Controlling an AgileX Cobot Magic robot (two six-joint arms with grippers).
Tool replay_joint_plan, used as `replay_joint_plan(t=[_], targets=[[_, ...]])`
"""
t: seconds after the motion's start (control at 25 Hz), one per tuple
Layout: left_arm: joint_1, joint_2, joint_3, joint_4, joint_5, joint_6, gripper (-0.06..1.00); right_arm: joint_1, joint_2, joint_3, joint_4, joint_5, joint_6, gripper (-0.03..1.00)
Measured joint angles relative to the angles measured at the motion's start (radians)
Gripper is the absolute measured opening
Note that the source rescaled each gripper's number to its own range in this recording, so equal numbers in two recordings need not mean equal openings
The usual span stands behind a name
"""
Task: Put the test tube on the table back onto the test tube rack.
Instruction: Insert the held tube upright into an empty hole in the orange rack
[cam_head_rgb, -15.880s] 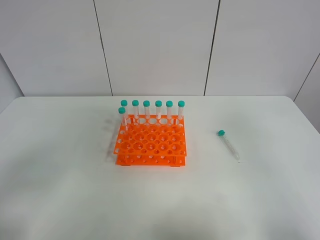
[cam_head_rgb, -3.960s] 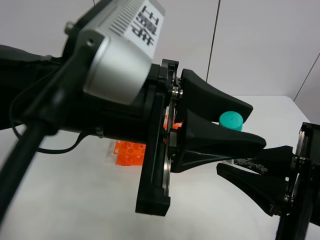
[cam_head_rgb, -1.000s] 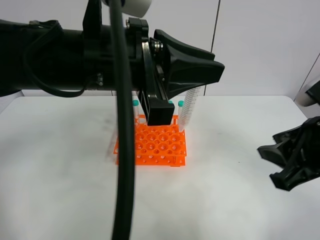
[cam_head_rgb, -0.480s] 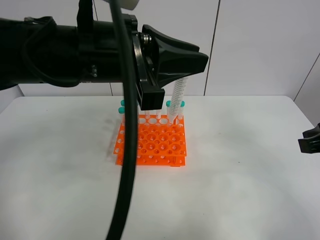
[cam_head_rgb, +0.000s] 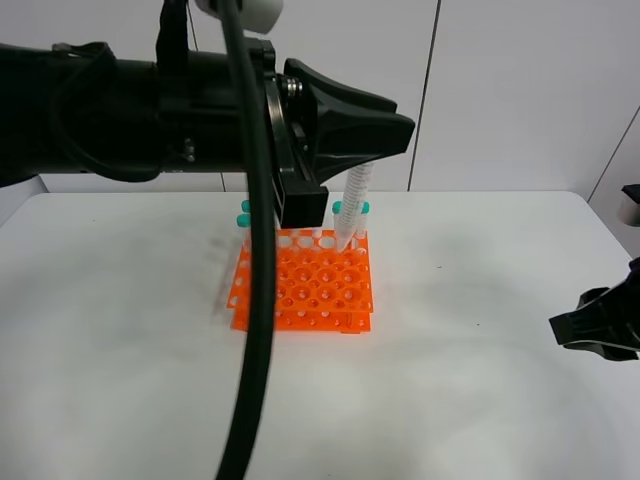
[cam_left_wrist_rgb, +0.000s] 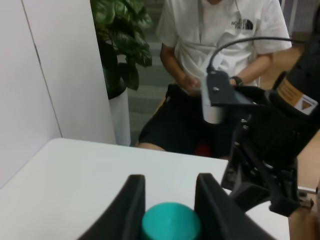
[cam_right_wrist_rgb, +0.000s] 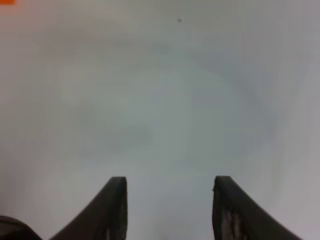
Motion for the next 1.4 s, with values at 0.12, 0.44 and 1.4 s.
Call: replay_joint_plan(t=[0.12, 0.44, 1.4], targets=[[0.0, 0.0, 0.017, 0.0, 0.0, 0.0, 0.0, -0.057, 0.033, -0.043, 0.013, 0.029, -0.031, 0.43], [0.0, 0.0, 0.022, 0.0, 0.01, 0.0, 0.0, -0.238, 0.011, -0.183, 0.092, 0.32, -0.147, 0.4], [0.0, 0.0, 0.022, 0.0, 0.028, 0.0, 0.0, -0.237, -0.752, 0.049, 0.062, 0.332, -0.114, 0.4]])
